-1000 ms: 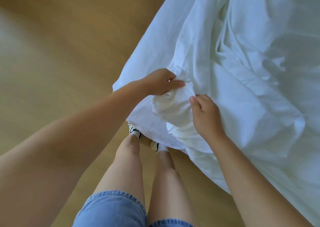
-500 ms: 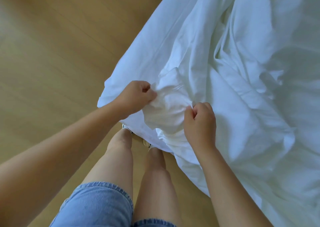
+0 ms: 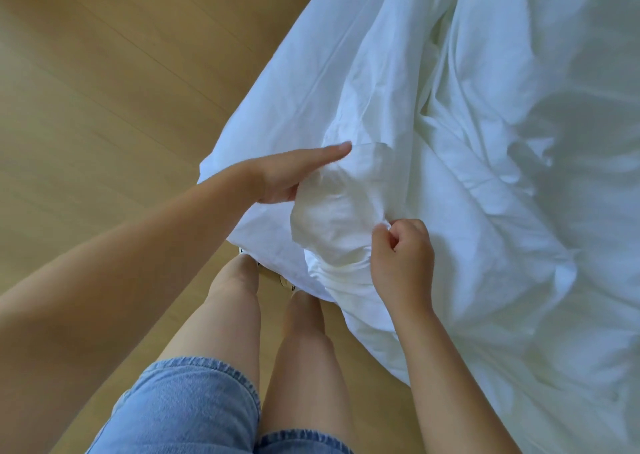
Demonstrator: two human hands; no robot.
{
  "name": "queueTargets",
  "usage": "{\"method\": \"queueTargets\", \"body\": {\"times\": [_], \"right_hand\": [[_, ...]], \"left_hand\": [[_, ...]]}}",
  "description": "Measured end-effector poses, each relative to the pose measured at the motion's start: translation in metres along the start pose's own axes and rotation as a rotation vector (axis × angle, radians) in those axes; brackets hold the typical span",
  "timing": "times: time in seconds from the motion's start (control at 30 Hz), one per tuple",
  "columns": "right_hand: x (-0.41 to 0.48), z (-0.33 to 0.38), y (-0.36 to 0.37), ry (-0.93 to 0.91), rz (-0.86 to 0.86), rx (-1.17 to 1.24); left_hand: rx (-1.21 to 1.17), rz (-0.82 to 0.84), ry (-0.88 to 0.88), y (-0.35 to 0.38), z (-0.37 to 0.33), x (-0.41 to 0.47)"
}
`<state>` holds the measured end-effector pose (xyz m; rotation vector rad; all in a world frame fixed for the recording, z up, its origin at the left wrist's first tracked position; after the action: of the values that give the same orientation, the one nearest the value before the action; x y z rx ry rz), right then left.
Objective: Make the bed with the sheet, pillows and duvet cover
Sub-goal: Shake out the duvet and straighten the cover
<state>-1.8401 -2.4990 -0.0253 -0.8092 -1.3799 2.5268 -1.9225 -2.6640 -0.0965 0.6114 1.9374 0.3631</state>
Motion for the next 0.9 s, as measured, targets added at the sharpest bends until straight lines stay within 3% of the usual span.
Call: {"method": "queueTargets", "body": {"times": [0.13,0.2,0.33,0.4,0.5,0.57,0.67,0.9], "right_hand": [[0.003,0.004,0.006,-0.013,-0.002,-0.009],[0.002,0.004,0.006,-0.024,0.003,-0.018],[0.000,0.003,0.005,-0.033,0.002,-0.017],[-0.002,0.004,0.005,-0.042,0.004,-0.024],[-0.005,0.007,0.010,-0.122,0.034,-0.090],[-0.006,0.010,0.015,-0.183,0.060,-0.153],[-0.003,0.008,0.019,-0.248,0.049,-0.201],[0.009,-0.002,0.007,-0.230,-0.011,-0.119]], "left_hand": [[-0.159,-0.416,0.183,0.005,0.043,-0.023],[-0.316,-0.512,0.205,0.013,0.062,-0.033],[-0.260,-0.716,0.242,0.036,0.081,-0.034],[-0.385,-0.830,0.186,0.040,0.088,-0.031],[-0.919,-0.721,0.122,0.037,0.102,-0.032],[-1.097,-0.602,0.068,0.042,0.114,-0.035],[-0.965,-0.589,-0.065,0.052,0.119,-0.030],[-0.655,-0.589,-0.032,0.038,0.076,-0.008]]}}
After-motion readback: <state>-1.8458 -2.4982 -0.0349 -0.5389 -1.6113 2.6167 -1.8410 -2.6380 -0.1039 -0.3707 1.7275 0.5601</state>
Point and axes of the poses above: each hand's wrist, its own x-axis towards the middle knuckle, its own y-axis out of the palm, z = x × y, the point moved 1 cm from there along x, towards the middle knuckle, and after that the axes turned 4 degrees about -z, right-handed, at the moved point
